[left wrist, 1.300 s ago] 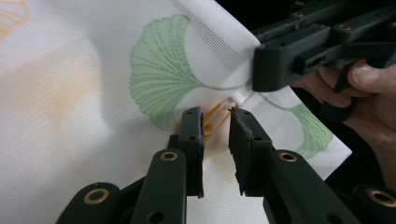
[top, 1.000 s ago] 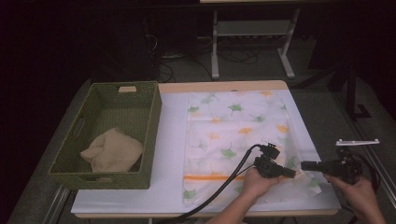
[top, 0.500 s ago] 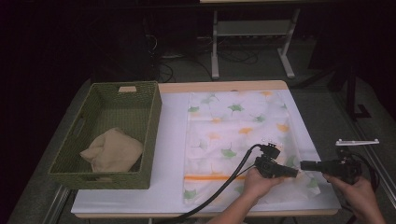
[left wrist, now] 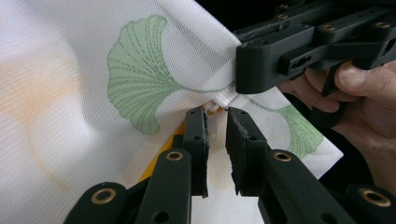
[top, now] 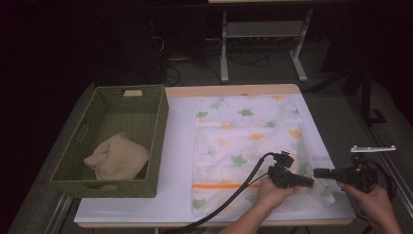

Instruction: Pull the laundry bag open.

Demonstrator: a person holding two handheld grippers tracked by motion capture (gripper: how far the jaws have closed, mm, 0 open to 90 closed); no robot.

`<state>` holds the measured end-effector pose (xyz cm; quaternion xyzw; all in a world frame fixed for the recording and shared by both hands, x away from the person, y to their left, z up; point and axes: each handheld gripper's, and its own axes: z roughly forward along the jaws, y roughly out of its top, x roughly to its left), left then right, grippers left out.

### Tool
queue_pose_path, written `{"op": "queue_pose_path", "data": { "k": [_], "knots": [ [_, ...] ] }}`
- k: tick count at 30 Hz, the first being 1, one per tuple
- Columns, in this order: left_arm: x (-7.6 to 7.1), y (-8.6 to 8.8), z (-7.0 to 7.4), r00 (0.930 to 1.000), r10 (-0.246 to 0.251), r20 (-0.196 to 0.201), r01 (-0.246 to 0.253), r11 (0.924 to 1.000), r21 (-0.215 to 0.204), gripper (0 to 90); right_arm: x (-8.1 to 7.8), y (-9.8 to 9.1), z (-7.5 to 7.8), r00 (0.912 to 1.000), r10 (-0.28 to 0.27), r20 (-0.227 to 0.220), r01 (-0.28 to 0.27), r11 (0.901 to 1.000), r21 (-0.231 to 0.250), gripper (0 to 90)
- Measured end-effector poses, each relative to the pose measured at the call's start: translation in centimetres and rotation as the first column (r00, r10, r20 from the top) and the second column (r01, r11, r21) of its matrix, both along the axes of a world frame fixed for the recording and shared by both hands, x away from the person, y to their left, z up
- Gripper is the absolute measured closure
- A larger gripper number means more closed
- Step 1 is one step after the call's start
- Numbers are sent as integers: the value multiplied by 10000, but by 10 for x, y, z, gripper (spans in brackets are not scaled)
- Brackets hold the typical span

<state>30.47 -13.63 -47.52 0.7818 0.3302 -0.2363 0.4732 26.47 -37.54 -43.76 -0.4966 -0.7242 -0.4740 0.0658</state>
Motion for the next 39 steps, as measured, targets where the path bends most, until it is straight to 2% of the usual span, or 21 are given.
{"op": "queue_pose_path", "data": {
  "k": [5,11,17,18,21,24,29,39],
  "knots": [
    [-2,-4,-1,10000,46,77,-49,9994,343,881,0,1,0,10000,-10,13,10,10000,-66,836],
    [-3,-3,0,9999,67,153,-72,9993,368,893,0,-1,-1,10000,-30,-2,30,10000,-57,836],
    [-5,-1,3,9994,236,262,-240,9995,181,896,-1,-6,-2,9999,-126,-21,126,9999,-81,836],
    [-7,1,4,9979,525,375,-529,9986,93,897,-2,-7,-2,9998,-185,-46,185,9998,-102,836],
    [-8,3,5,9959,816,401,-814,9967,-63,897,-2,-8,-2,9997,-210,-85,208,9997,-161,836],
    [-10,5,6,9908,1268,465,-1258,9918,-247,897,-3,-7,-3,9997,-182,-139,178,9996,-240,837],
    [-11,4,6,9855,1604,548,-1588,9868,-323,894,-2,-5,-3,9998,-130,-140,126,9996,-261,836],
    [-12,-2,3,9824,1806,484,-1795,9834,-260,891,-1,-5,-4,9994,-219,-257,212,9994,-288,836]
  ]
}}
